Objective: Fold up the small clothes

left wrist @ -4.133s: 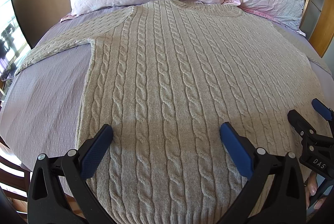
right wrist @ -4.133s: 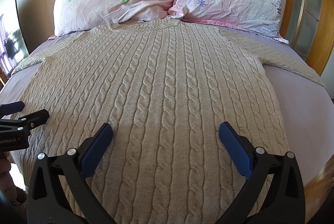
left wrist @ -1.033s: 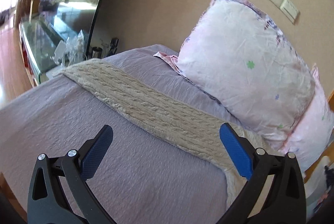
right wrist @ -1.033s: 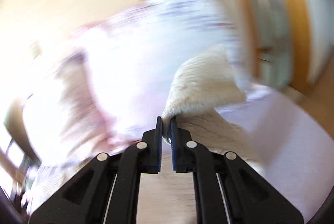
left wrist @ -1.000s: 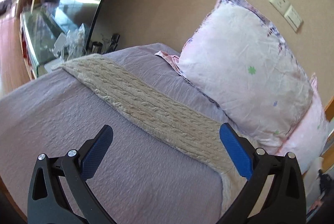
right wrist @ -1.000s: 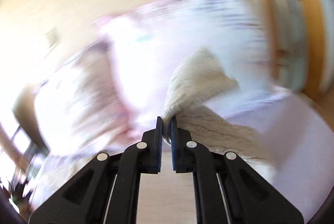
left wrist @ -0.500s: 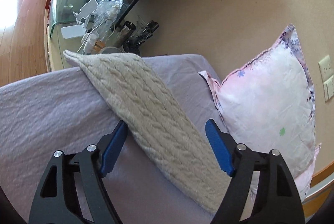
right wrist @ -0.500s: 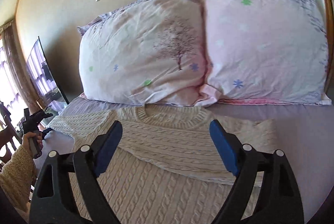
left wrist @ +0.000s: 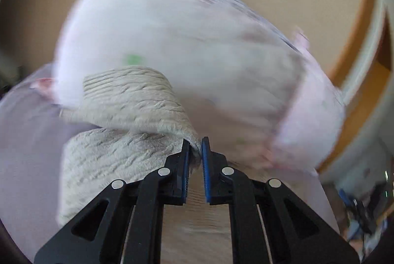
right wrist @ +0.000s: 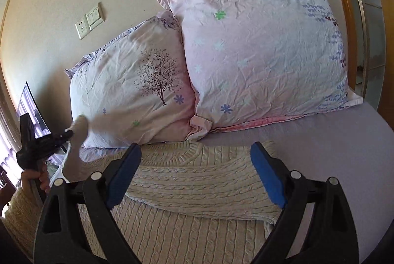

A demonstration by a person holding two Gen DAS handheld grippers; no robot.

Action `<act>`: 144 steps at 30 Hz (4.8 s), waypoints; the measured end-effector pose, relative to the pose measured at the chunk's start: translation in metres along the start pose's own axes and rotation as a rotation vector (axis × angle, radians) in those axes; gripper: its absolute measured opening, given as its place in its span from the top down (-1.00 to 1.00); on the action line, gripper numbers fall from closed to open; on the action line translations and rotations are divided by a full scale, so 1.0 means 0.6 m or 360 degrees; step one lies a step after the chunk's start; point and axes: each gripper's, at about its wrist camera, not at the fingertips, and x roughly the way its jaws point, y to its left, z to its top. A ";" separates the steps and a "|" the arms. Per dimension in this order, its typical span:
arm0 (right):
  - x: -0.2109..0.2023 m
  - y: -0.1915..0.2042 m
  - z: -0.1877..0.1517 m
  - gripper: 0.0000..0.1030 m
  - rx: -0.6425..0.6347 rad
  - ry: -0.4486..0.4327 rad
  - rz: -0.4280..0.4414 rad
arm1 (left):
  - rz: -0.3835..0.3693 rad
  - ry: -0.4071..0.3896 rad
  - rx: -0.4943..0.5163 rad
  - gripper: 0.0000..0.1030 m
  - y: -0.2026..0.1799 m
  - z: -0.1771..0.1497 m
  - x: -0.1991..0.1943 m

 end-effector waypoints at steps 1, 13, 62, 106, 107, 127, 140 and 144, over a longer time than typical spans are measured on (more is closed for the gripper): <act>0.008 -0.007 -0.003 -0.75 0.0036 0.0014 0.0004 | -0.0155 0.0116 0.0100 0.82 -0.063 -0.028 0.041; 0.081 -0.122 -0.038 0.01 0.0372 0.0373 -0.0119 | -0.0101 0.0392 0.0290 -0.19 -0.091 -0.165 -0.007; 0.177 -0.164 -0.026 0.86 0.0902 0.0260 0.0308 | -0.0094 0.0160 -0.0687 0.83 0.149 -0.045 0.063; 0.069 -0.257 0.025 -0.96 0.0660 -0.0029 0.0050 | -0.1292 0.0979 -0.0889 0.37 -0.313 -0.159 0.365; 0.070 -0.261 0.025 -0.96 0.0674 0.0001 0.0071 | -0.1286 0.0918 -0.0803 0.27 -0.310 -0.150 0.348; 0.187 -0.245 -0.053 0.26 0.0781 0.0678 0.0306 | -0.0413 0.0772 -0.0387 -0.34 -0.171 -0.181 0.309; 0.180 -0.089 -0.056 -0.04 0.0462 0.0629 0.0422 | -0.0146 0.0680 -0.0102 0.01 -0.056 -0.143 0.119; 0.122 -0.081 -0.051 -0.24 0.0475 0.0466 0.0515 | -0.0093 0.0459 0.0030 -0.40 -0.075 -0.136 0.064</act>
